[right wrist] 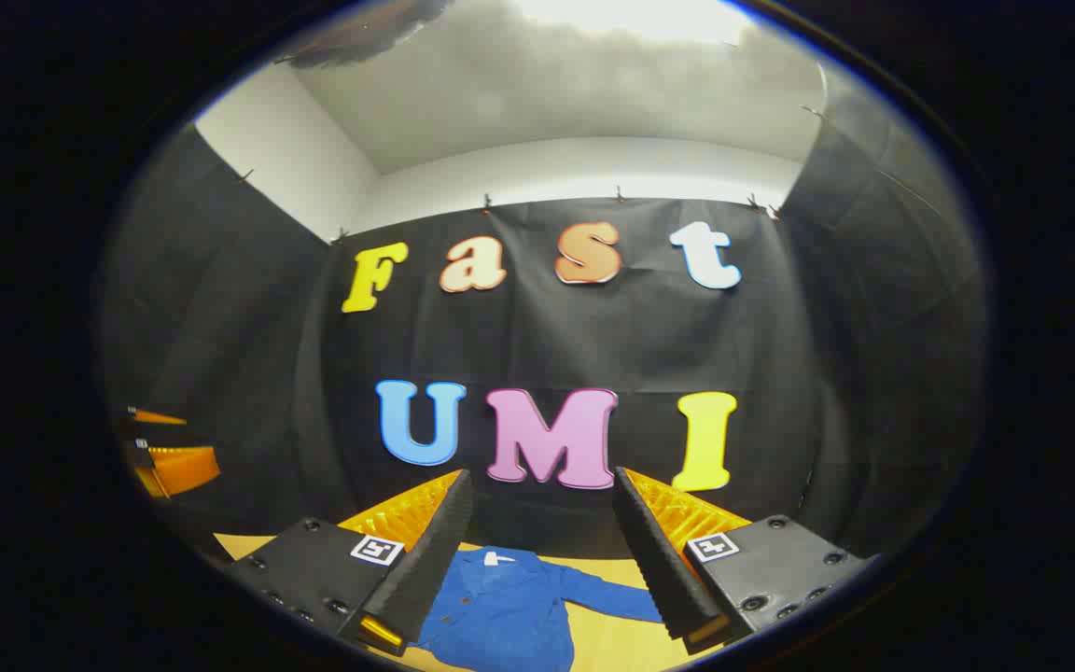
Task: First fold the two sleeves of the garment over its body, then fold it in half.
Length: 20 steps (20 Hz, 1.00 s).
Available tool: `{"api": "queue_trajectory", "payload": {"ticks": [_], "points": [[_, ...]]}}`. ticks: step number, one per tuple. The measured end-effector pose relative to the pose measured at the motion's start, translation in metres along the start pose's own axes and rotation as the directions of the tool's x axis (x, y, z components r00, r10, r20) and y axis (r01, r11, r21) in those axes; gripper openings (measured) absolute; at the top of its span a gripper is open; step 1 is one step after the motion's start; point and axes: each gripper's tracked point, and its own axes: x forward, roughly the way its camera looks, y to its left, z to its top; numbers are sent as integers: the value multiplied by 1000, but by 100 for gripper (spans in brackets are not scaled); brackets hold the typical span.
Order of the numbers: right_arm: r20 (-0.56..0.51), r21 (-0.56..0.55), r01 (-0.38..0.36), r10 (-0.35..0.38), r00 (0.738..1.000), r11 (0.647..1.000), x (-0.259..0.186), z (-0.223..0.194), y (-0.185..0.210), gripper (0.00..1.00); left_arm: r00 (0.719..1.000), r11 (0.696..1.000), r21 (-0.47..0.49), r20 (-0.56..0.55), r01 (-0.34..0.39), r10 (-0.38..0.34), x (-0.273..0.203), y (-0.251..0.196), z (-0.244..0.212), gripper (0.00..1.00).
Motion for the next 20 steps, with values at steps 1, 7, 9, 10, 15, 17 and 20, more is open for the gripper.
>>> {"api": "queue_trajectory", "payload": {"ticks": [1, 7, 9, 10, 15, 17, 20], "points": [[3, -21, -22, 22, 1000, 1000, 3, 1, 13, 89, 1000, 1000, 25, 9, -16, 15, 4, 18, -1, 82], [108, -61, -34, 41, 993, 998, 52, 4, 44, 96, 1000, 996, -85, 23, -20, 22, 76, 27, -4, 82], [123, -63, -30, 38, 992, 998, 63, -5, 40, 96, 998, 995, -89, 46, -47, 51, 96, 26, 1, 82], [126, -52, -23, 29, 992, 998, 67, -8, 37, 96, 997, 993, -107, 57, -46, 52, 107, 20, 3, 82], [68, -45, 111, -108, 992, 993, 70, -32, -9, 94, 995, 987, -147, 85, 70, -58, 145, -6, 5, 83], [45, -67, 163, -160, 986, 984, 67, -36, -13, 98, 993, 978, -187, 83, 93, -79, 154, -6, -2, 83], [43, -103, 213, -210, 977, 972, 69, -31, -2, 95, 991, 970, -208, 67, 124, -112, 160, 10, -14, 83]]}}
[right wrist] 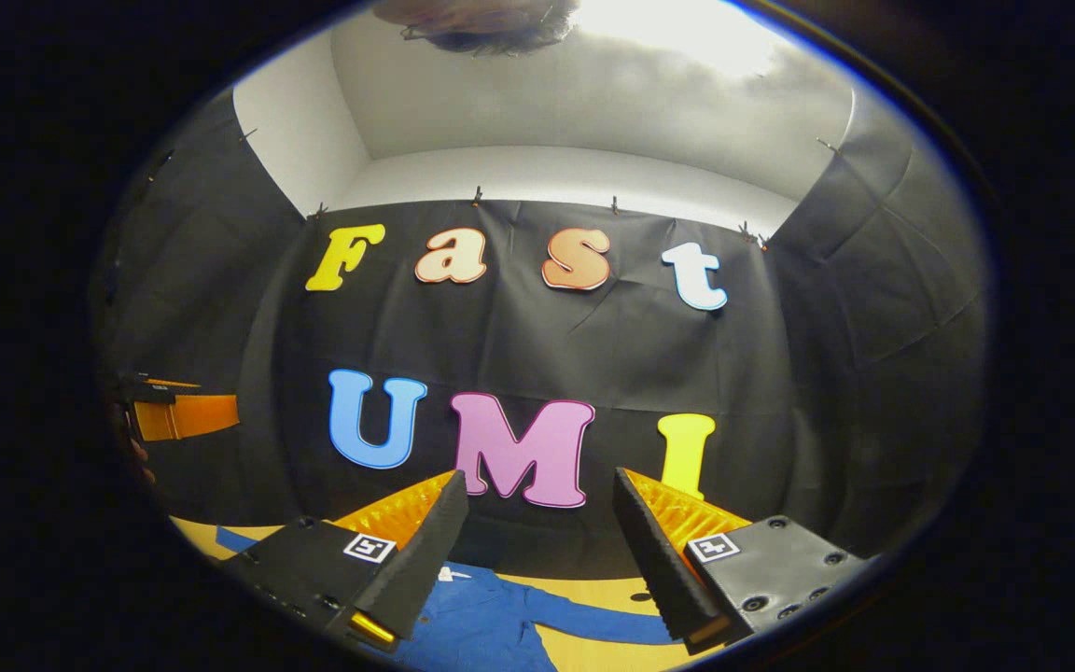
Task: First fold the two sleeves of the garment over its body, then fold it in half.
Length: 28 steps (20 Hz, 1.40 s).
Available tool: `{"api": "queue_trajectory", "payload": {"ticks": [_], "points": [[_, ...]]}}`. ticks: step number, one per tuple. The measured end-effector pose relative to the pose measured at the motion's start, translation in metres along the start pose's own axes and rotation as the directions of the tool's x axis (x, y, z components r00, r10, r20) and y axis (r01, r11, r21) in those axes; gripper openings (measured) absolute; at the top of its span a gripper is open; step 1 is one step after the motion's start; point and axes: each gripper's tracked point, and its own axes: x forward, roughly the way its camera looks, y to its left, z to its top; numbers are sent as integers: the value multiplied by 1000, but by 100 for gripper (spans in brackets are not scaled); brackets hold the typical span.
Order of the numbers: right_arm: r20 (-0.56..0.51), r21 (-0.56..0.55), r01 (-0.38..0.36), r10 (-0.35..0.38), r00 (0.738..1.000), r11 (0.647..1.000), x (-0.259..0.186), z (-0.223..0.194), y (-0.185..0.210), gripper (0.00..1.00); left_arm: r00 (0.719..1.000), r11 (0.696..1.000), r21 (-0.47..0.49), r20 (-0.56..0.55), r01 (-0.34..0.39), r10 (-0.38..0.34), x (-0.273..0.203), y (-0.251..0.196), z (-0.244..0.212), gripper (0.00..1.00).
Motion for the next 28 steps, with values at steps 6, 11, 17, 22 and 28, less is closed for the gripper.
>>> {"api": "queue_trajectory", "payload": {"ticks": [6, 11, 17, 22, 28], "points": [[-42, -28, 39, -40, 998, 999, -12, 8, 67, 96, 1000, 999, 38, -18, 10, -9, -14, 65, -1, 83], [-76, -41, 66, -69, 995, 997, -27, 13, 103, 96, 995, 995, 1, -1, 95, -95, -26, 79, -5, 82], [-125, -37, 88, -92, 988, 995, -8, -17, 92, 96, 987, 986, 30, 11, 161, -162, -3, 54, -11, 82], [-170, -54, 105, -113, 979, 993, 22, -57, 60, 98, 985, 985, 3, -23, 172, -172, 31, 24, -28, 83], [-317, 75, 181, -149, 937, 981, 56, -130, 23, 96, 985, 986, 64, -90, 154, -148, 58, 7, -54, 83]]}}
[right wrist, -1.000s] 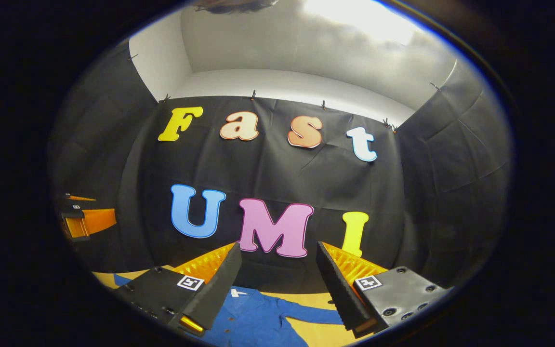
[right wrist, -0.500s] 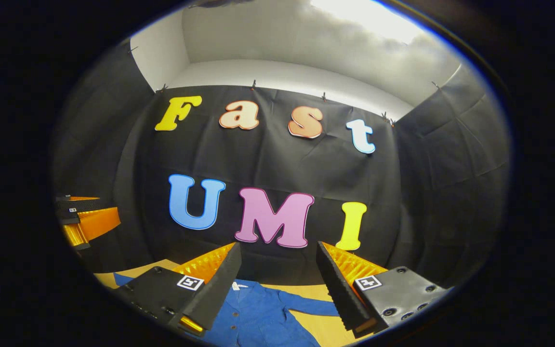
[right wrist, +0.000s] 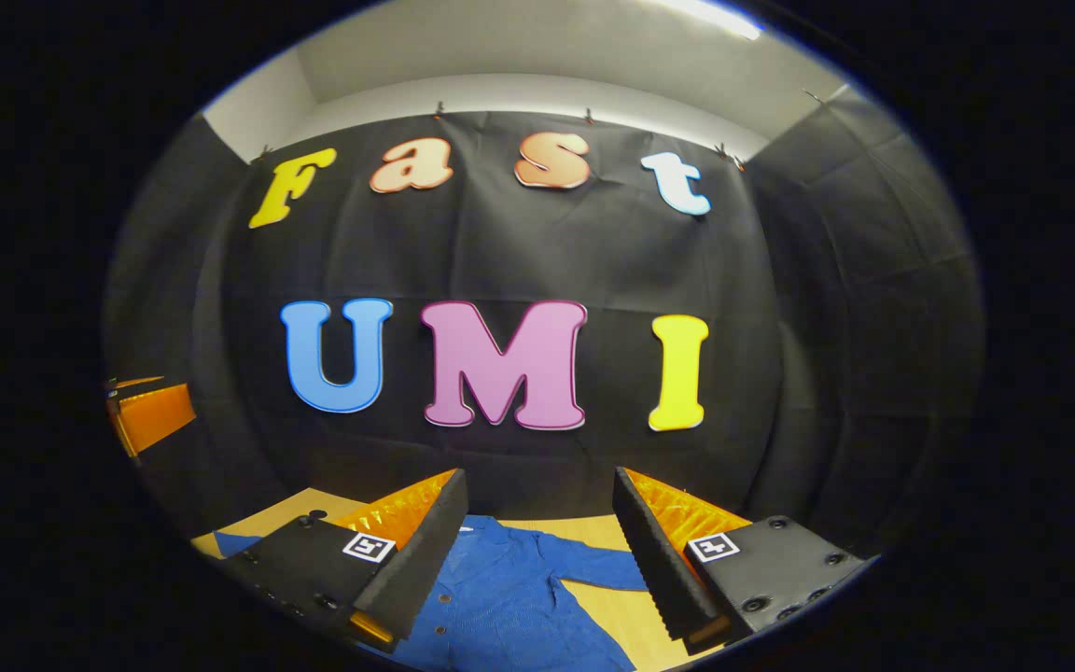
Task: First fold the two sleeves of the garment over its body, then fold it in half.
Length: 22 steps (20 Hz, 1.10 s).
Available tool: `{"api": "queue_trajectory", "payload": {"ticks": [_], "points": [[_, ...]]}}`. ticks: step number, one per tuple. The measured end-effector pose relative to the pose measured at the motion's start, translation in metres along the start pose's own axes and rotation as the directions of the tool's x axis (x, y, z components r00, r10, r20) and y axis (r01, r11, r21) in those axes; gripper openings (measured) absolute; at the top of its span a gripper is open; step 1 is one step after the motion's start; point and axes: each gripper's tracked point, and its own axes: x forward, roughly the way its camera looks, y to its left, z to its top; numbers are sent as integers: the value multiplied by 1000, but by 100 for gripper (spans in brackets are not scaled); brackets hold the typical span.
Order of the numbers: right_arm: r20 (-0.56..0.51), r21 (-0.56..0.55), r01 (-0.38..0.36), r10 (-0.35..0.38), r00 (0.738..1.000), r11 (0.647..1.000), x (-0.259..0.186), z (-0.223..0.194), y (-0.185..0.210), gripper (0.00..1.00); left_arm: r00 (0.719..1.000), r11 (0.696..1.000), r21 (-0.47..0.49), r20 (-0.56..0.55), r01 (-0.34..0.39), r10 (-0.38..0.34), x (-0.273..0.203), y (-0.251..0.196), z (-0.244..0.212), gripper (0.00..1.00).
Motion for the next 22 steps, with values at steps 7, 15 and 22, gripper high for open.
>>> {"api": "queue_trajectory", "payload": {"ticks": [7, 15, 22], "points": [[-321, -6, 229, -219, 921, 973, 69, -128, -127, 98, 989, 999, 3, -141, -34, 34, 28, -20, -43, 83], [-596, -56, 391, -345, 725, 919, 117, -263, -277, 96, 934, 996, 34, -346, -78, 85, 42, -45, -99, 83], [-789, -27, 571, -368, 493, 821, 111, -344, -360, 98, 883, 998, 39, -465, -48, 61, 35, -84, -128, 83]]}}
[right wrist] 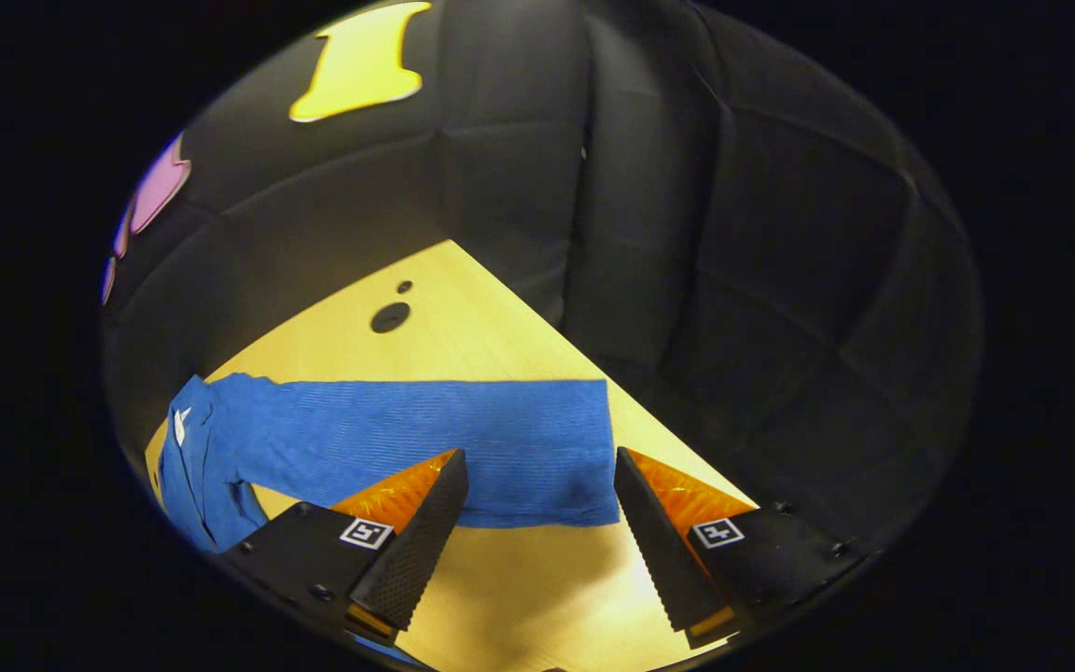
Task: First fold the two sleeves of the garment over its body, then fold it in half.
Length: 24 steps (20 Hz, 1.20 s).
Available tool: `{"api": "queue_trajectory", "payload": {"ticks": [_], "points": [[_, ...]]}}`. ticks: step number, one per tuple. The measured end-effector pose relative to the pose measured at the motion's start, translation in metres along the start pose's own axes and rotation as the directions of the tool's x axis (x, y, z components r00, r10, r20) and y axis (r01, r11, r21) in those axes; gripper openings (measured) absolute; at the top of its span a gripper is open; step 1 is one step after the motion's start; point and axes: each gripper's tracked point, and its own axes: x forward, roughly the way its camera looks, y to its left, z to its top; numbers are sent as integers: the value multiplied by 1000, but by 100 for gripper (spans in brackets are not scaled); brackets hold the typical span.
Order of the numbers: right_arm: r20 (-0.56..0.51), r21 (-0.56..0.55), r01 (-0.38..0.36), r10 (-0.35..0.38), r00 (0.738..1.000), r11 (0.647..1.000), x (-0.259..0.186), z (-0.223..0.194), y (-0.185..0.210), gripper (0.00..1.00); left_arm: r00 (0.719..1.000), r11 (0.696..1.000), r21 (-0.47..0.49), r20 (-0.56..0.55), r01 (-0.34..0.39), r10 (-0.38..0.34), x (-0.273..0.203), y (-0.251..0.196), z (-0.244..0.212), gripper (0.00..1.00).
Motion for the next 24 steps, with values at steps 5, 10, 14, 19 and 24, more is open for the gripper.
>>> {"api": "queue_trajectory", "payload": {"ticks": [5, 10, 14, 19, 24], "points": [[-116, 115, -25, 38, 992, 993, 25, -12, -4, 97, 1000, 1000, -8, -14, 4, -4, -4, -13, -3, 83], [-185, 13, 29, -26, 982, 999, 23, -25, -12, 64, 1000, 1000, -5, -15, 4, -4, 0, -15, -4, 83], [-209, 112, 21, 3, 978, 994, 23, -25, -14, 17, 1000, 1000, -5, -8, -4, 4, -3, -14, -5, 83], [-159, 153, -98, 122, 980, 983, 24, -23, -6, 1, 999, 1000, -16, -29, -24, 24, -6, -9, -14, 83], [-90, 144, -159, 173, 981, 977, 0, -7, 16, 1, 999, 999, -21, -25, -27, 26, -8, -7, -15, 83]]}}
